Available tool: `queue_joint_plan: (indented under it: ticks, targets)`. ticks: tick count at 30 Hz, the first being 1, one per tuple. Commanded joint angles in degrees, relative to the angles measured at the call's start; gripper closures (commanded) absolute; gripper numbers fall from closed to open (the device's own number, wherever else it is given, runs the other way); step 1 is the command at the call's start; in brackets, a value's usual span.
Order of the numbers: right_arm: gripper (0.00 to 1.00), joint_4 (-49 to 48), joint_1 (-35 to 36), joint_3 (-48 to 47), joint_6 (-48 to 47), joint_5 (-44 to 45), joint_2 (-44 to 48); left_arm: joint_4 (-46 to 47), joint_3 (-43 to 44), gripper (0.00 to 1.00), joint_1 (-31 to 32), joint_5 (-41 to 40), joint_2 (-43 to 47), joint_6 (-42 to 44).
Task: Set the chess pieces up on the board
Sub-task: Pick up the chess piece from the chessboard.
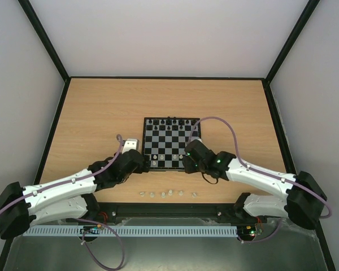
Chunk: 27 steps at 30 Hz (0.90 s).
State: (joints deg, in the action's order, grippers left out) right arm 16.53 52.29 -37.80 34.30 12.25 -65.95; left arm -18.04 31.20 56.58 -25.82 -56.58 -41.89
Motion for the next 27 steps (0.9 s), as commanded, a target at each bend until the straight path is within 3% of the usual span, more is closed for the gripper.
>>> queue_joint_plan:
  ticks: [1,16,23,27]
  targets:
    - [0.49,1.61,3.37,-6.28,-0.2,-0.36,-5.42,4.33,-2.31,0.01,-2.54,1.16,1.52,3.95]
    - [0.6,5.88,10.26,-28.89,-1.52,-1.0,-31.86,9.08,-8.28,0.01,-6.86,6.04,10.96,5.88]
    - [0.6,7.89,10.81,-34.01,-1.22,-0.47,-38.0,8.65,-8.88,0.01,-6.98,7.26,14.12,5.99]
    - [0.66,8.59,10.81,-35.34,-0.84,-0.28,-39.73,8.69,-9.14,0.01,-7.0,7.98,14.79,6.04]
